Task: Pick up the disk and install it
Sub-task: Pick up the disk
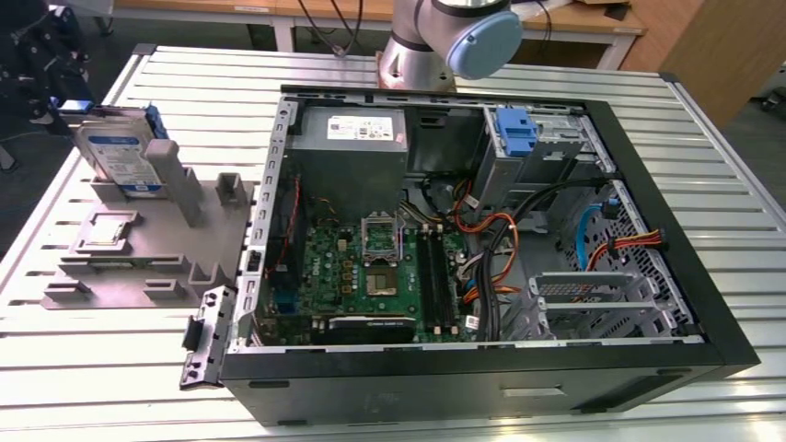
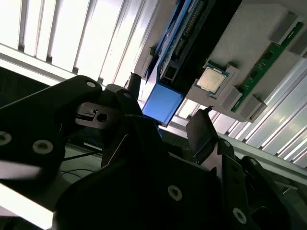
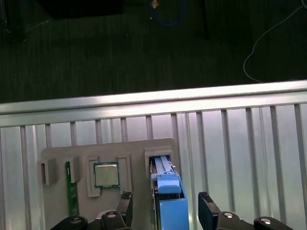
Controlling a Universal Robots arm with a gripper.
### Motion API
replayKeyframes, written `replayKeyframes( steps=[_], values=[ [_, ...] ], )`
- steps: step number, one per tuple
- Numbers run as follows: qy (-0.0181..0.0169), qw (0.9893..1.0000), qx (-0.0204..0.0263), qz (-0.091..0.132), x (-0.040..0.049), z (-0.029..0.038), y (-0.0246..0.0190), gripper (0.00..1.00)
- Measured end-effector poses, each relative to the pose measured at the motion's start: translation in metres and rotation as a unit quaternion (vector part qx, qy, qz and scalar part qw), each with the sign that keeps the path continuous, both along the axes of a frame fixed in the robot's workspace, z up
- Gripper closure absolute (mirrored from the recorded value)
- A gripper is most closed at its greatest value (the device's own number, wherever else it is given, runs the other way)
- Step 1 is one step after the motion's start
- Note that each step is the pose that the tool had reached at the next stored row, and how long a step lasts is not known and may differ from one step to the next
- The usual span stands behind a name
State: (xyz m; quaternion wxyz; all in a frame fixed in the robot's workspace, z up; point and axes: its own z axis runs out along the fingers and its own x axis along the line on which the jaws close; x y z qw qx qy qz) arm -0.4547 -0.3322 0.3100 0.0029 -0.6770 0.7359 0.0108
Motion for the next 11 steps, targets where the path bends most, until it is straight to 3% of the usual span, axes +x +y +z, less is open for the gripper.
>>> replayKeyframes(
  steps=[5,7,8,11],
  values=[
    [0.0000,0.9999,0.0000,0.011,0.0000,-0.0061,0.0011,0.35],
    [-0.0001,0.9999,0.0001,0.011,-0.0001,-0.0078,0.0013,0.37],
    [-0.0001,0.9999,0.0002,0.011,-0.0002,-0.0085,0.0014,0.44],
    [-0.0001,0.9999,0.0017,0.011,-0.0004,-0.0101,0.0030,0.44]
  ],
)
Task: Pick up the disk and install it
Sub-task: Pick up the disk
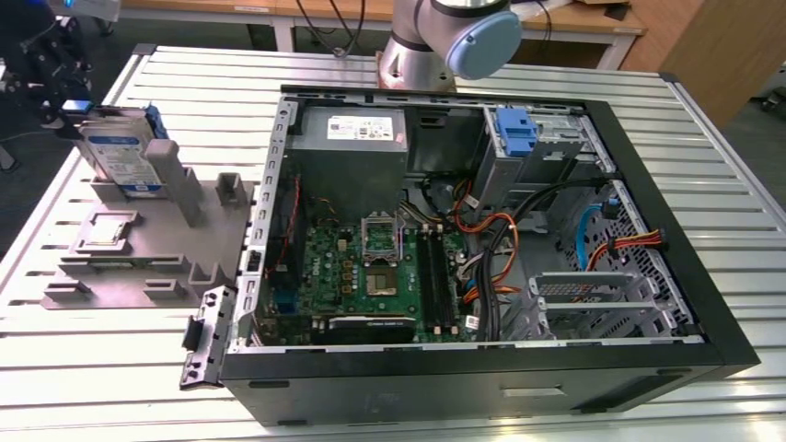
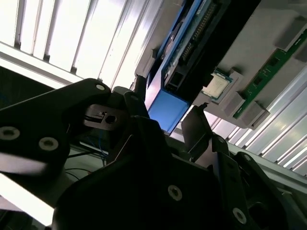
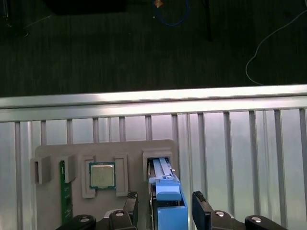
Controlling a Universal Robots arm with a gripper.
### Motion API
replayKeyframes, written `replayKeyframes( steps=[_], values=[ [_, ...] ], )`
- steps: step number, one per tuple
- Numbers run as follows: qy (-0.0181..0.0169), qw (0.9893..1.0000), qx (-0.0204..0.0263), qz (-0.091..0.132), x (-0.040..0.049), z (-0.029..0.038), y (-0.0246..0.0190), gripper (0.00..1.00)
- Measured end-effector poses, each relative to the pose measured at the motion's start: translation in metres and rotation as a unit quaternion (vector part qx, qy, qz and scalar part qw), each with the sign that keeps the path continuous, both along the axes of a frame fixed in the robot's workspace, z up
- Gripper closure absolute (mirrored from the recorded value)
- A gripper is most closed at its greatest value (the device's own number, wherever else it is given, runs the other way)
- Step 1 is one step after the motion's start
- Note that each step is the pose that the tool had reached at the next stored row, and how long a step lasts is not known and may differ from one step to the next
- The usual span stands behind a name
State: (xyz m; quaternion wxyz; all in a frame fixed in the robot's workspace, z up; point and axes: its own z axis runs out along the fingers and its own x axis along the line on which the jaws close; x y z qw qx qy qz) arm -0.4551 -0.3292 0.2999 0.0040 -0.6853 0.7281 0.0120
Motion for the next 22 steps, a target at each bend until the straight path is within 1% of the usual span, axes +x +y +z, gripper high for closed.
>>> replayKeyframes(
  steps=[2,4,11,16,18,19,22],
  values=[
    [0.0000,1.0000,0.0007,0.000,-0.0003,-0.0014,0.0016,0.44],
    [0.0000,1.0000,0.0008,0.000,-0.0010,-0.0032,0.0021,0.44],
    [0.0000,1.0000,0.0008,0.000,-0.0019,-0.0095,0.0023,0.44],
    [0.0001,1.0000,0.0008,0.000,-0.0019,-0.0110,0.0023,0.44],
    [0.0000,1.0000,0.0008,0.000,-0.0019,-0.0112,0.0023,0.45],
    [0.0000,1.0000,0.0008,0.000,-0.0019,-0.0112,0.0023,0.52],
    [0.0000,1.0000,0.0006,0.000,-0.0019,-0.0115,0.0023,0.52]
  ],
)
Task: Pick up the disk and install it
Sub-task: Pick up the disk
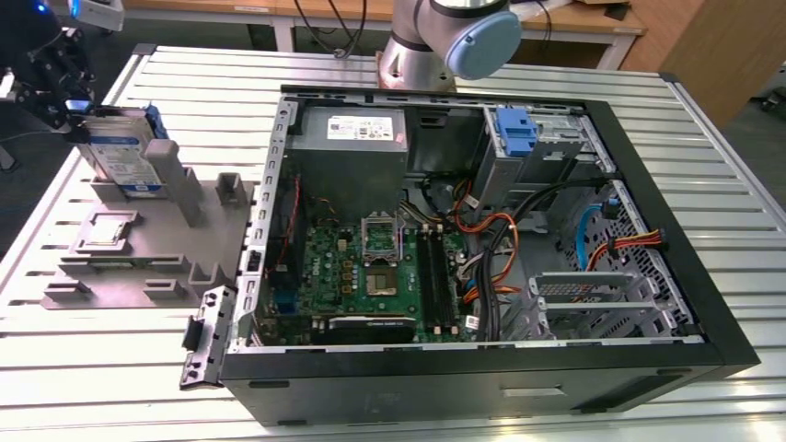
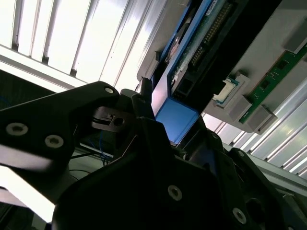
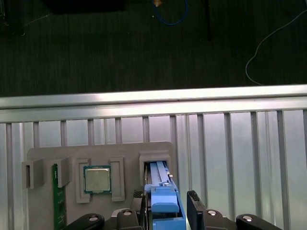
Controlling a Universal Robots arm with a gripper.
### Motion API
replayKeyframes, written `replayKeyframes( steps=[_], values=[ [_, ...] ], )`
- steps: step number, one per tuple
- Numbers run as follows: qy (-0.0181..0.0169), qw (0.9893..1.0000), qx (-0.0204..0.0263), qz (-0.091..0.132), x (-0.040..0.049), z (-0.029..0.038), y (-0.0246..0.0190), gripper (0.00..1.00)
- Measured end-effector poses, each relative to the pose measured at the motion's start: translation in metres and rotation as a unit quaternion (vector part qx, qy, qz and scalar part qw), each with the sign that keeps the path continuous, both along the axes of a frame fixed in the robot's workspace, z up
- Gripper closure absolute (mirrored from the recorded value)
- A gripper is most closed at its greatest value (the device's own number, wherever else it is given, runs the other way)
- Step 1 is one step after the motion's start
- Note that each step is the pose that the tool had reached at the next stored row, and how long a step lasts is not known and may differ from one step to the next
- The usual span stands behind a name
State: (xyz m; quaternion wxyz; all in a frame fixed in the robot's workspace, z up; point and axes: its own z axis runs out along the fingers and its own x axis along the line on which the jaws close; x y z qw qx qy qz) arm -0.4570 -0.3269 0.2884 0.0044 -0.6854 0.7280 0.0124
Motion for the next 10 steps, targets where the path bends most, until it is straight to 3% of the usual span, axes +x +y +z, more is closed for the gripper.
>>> replayKeyframes(
  steps=[10],
  values=[
    [0.0000,1.0000,0.0000,0.000,0.0000,-0.0008,-0.0020,0.52]
  ],
)
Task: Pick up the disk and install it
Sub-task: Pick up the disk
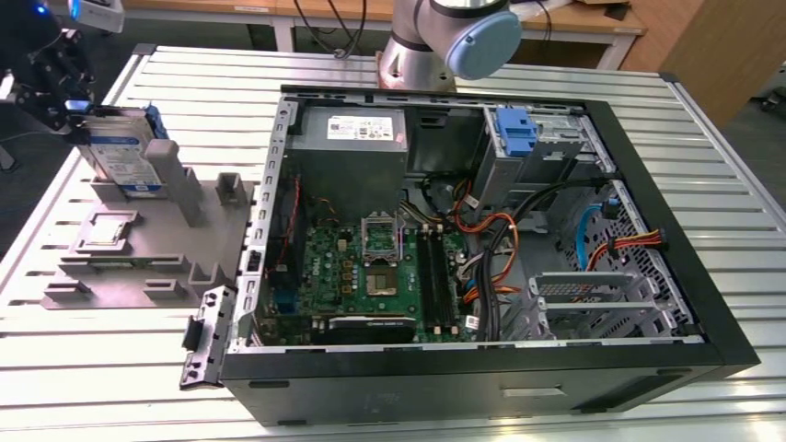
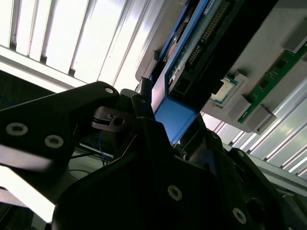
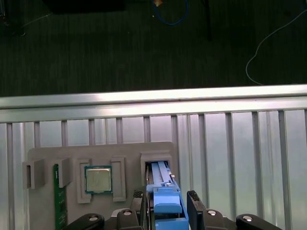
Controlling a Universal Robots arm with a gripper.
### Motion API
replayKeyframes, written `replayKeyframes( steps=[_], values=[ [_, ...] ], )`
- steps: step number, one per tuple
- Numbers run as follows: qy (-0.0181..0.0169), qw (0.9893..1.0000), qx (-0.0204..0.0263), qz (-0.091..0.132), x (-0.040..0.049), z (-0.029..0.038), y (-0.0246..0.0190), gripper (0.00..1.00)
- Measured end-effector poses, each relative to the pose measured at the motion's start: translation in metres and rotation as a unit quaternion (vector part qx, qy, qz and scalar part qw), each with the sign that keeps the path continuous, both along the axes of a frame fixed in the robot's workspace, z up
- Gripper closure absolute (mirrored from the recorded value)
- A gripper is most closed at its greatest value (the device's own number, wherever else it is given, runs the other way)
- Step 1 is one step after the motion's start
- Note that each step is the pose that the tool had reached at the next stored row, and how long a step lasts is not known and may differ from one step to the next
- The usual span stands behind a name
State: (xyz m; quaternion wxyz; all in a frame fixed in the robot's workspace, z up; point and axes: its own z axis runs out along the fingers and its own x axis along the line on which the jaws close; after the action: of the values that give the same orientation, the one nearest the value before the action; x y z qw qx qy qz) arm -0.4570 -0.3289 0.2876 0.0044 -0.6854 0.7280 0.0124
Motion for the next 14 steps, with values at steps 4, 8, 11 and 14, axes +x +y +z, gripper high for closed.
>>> replayKeyframes(
  steps=[4,8,11,14],
  values=[
    [0.0000,1.0000,0.0000,0.000,0.0000,0.0000,-0.0008,0.52],
    [0.0000,1.0000,0.0000,0.000,0.0000,0.0000,-0.0009,0.52],
    [0.0000,1.0000,0.0000,0.000,0.0000,0.0000,-0.0010,0.52],
    [0.0000,1.0000,0.0000,0.000,0.0000,0.0000,-0.0010,0.52]
  ],
)
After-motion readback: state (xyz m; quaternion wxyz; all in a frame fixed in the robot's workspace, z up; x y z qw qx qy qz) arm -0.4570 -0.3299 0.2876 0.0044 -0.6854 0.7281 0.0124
